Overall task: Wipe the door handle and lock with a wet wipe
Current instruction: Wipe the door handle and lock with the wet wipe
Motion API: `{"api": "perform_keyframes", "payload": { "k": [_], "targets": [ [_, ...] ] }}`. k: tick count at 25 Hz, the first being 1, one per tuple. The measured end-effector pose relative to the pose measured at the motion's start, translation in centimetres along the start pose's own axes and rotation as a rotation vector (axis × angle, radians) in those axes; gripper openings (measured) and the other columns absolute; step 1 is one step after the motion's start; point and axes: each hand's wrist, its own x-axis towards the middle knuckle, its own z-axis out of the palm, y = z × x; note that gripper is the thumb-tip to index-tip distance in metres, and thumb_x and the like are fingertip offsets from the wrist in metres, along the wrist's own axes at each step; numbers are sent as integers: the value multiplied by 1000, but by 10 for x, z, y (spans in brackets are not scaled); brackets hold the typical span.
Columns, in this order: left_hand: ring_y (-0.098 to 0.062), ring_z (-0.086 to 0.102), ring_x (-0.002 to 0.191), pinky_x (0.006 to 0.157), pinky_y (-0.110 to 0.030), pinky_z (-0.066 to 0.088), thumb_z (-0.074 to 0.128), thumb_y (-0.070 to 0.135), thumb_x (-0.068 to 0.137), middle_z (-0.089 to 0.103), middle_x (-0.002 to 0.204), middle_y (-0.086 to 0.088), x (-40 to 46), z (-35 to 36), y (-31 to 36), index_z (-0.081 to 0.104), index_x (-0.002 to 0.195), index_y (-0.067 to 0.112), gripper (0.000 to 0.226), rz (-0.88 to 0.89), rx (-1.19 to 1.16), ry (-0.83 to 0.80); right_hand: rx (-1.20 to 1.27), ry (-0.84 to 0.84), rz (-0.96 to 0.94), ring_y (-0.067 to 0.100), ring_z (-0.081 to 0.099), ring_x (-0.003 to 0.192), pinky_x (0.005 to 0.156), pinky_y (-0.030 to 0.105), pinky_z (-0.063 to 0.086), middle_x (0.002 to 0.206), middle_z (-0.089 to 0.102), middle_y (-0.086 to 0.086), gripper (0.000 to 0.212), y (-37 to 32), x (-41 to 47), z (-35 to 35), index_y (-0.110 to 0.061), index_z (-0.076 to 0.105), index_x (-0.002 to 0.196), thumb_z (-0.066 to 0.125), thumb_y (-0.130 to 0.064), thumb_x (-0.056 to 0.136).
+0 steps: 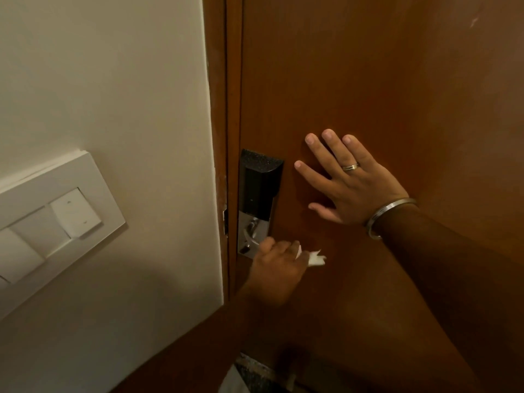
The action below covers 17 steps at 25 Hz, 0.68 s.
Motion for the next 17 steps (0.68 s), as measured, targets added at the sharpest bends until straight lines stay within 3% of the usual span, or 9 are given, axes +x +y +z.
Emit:
{"api": "perform_keyframes", "payload": {
  "k": [3, 6, 10, 14, 17],
  "targets": [
    [-23, 67, 96, 84, -43, 47, 80, 26, 72, 69, 116, -8, -4, 5, -3, 63, 115, 14, 48, -24, -5, 58, -3, -5, -6, 45, 16, 150, 122, 52, 7, 163, 16, 26, 84, 0, 1, 0, -16, 24, 158, 24, -68, 92],
    [-29, 60, 111, 85, -47, 47, 64, 33, 86, 61, 128, -14, -31, -4, -51, 59, 123, 11, 44, -51, 43, 75, -2, 1, -1, 45, 13, 150, 123, 53, 4, 164, 14, 26, 84, -3, 0, 2, -15, 23, 159, 23, -68, 93],
    [-37, 62, 101, 79, -53, 50, 77, 39, 75, 61, 120, -23, -35, -15, -82, 56, 123, 7, 61, -219, 81, -29, 10, 9, 1, 45, 11, 150, 123, 52, 0, 163, 14, 27, 85, 1, 0, 3, -15, 23, 158, 23, -69, 92],
    [-35, 69, 85, 65, -47, 60, 85, 15, 68, 67, 107, -24, -39, -15, -63, 50, 119, 5, 63, -228, -142, 17, -14, 3, -3, 45, 11, 150, 122, 53, 0, 164, 13, 27, 86, -1, -1, 3, -15, 23, 159, 23, -69, 92],
    [-29, 65, 97, 82, -39, 56, 61, 20, 93, 66, 115, -21, -33, -13, -65, 48, 132, 2, 45, -535, -503, 39, -12, 8, -3, 45, 11, 149, 122, 53, 0, 163, 13, 27, 86, -1, 0, 3, -15, 24, 158, 24, -70, 92]
  ]
}}
